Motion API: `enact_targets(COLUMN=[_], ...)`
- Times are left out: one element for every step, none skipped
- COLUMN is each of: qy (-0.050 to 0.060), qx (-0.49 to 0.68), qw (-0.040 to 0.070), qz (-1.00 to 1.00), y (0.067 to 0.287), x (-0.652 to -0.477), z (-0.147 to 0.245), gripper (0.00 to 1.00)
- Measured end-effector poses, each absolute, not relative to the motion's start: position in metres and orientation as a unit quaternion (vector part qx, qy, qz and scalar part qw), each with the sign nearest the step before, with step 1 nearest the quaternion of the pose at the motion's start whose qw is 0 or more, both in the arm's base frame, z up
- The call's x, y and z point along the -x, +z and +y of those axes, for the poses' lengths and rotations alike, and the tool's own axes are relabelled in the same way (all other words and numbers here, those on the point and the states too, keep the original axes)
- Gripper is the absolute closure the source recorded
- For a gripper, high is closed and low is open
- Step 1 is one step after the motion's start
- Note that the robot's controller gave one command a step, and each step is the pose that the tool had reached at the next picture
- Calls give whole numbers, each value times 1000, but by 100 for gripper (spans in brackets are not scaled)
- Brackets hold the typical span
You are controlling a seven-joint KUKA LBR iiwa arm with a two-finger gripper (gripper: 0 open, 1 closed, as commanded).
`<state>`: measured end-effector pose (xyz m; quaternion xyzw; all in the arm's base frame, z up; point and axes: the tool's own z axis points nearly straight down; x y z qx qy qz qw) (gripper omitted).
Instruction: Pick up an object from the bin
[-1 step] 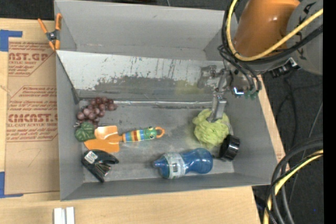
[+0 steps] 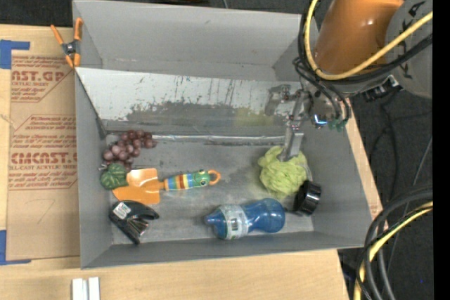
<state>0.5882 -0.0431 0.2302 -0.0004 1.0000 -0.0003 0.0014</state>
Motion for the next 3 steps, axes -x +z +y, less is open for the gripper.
enact_targets(qy=[0, 1, 0], qx=[40, -35, 32], qw=[3, 8, 3], qz=[999, 999, 999], y=[82, 142, 63], x=[-588, -564, -583], z=[-106, -108, -108], gripper=[0, 0, 0])
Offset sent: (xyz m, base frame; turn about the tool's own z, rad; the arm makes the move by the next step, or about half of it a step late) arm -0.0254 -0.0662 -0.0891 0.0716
